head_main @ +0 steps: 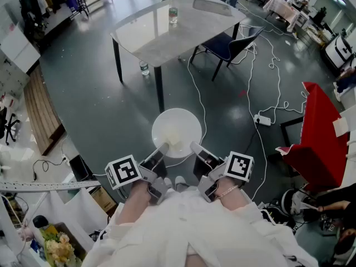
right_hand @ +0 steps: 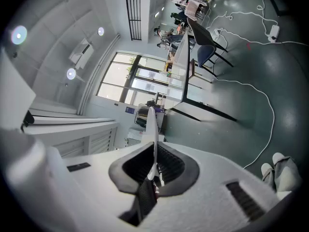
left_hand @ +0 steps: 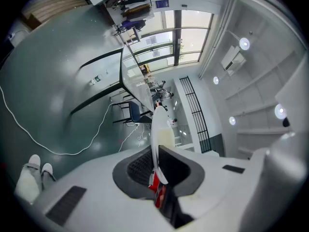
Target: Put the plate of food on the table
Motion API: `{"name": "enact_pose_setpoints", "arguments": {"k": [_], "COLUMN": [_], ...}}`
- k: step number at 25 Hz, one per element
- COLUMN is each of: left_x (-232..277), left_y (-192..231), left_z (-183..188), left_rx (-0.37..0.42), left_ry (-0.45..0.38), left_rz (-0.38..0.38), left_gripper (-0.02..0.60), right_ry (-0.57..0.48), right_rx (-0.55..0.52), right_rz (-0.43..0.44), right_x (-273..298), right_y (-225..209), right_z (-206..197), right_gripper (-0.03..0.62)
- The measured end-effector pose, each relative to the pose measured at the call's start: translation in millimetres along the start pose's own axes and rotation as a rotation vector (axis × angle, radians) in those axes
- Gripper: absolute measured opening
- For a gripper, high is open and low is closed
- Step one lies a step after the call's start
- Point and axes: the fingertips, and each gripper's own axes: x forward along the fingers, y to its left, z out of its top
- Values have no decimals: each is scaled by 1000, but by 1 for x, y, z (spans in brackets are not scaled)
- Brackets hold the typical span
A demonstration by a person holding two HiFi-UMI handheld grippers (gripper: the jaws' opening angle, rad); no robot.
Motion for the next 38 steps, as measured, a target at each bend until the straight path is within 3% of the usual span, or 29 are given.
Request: {"name": "enact_pose_setpoints", "arguments": {"k": [13,19,31,38], "left_x": [9,14,40,44], "left_y": [-9,-16,-4,5], "left_z": [-9,-11,-31,-17], "left_rx": [-46,-65,-142,-132], "left_ry": [4,-6,-38,-54], "left_rz": [-25,-35,-32,-21], "left_gripper": [34,34,34,34], "right_ry": [-2,3,21,17], "right_rx": [-35,24,39,18], "right_rz": [20,88,41,35], "right_x": [-9,-7,-16,1], "right_y": [0,2,-23,-27], "right_z": [11,20,42,48], "right_gripper": [14,14,14,14]}}
